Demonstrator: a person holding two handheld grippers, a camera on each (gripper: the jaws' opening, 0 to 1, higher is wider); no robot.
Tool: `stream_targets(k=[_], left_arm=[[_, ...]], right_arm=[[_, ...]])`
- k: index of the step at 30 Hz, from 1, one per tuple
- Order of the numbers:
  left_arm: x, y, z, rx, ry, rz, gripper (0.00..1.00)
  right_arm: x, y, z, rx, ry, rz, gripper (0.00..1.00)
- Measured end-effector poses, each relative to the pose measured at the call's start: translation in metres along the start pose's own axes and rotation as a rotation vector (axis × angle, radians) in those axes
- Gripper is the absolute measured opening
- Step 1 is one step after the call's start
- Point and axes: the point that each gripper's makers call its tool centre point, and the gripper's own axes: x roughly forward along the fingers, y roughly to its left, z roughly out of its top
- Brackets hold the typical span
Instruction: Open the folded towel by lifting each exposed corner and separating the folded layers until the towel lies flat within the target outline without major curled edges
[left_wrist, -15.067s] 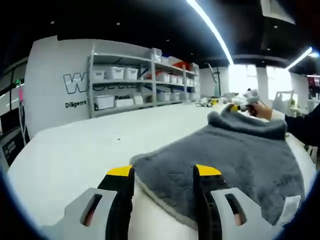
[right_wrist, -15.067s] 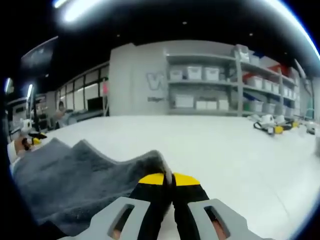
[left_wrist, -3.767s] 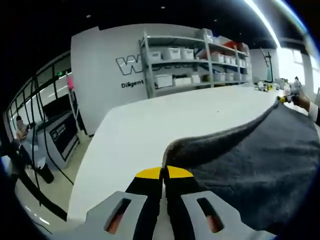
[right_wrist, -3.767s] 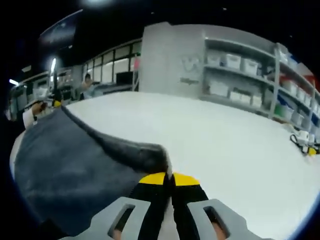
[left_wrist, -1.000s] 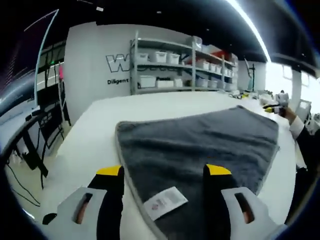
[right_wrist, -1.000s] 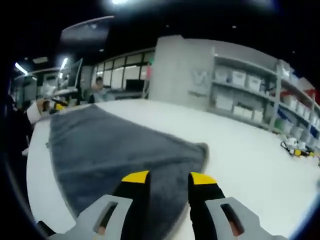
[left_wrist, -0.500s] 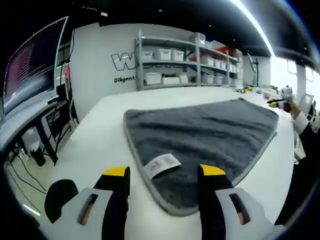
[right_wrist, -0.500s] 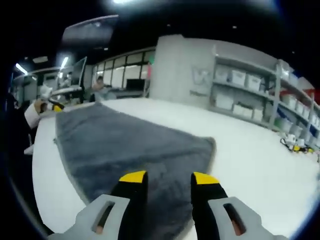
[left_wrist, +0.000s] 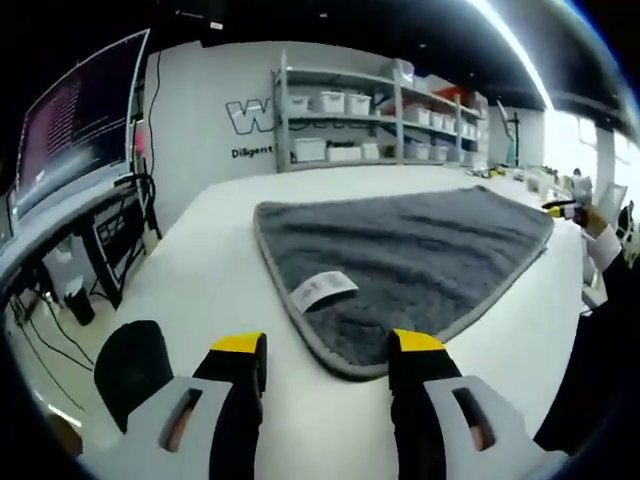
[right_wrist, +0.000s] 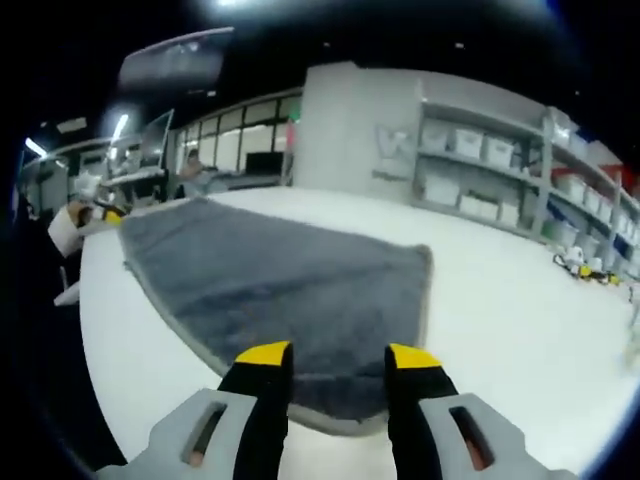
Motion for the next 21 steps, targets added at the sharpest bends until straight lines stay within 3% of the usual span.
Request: stream_targets(k=[7,10,15,21], left_arm=[[-0.001,-0.003,-0.002,0.009,0.008,-0.003,0.46],[-0.001,-0.005,-0.004,0.007,0.014,-0.017,0.43],[-0.003,-0.008,-0.004,0.018,0.02,-0.019,0.39],[-0.005,-0.007,-0.006,0.001,0.026,-0.031,0.36]], right_arm=[[-0.011,-0.013,-0.008,0.016,0.028,-0.055,0.32],[-0.018,-0.021,-0.016,0.076,0.065,-0.101,0.31],[-0.025,-0.028,-0.018,0.069,0.071,-0.121,0.22],[-0.027,-0.03,-0.027,0.061,0.108,-0.146,0.22]])
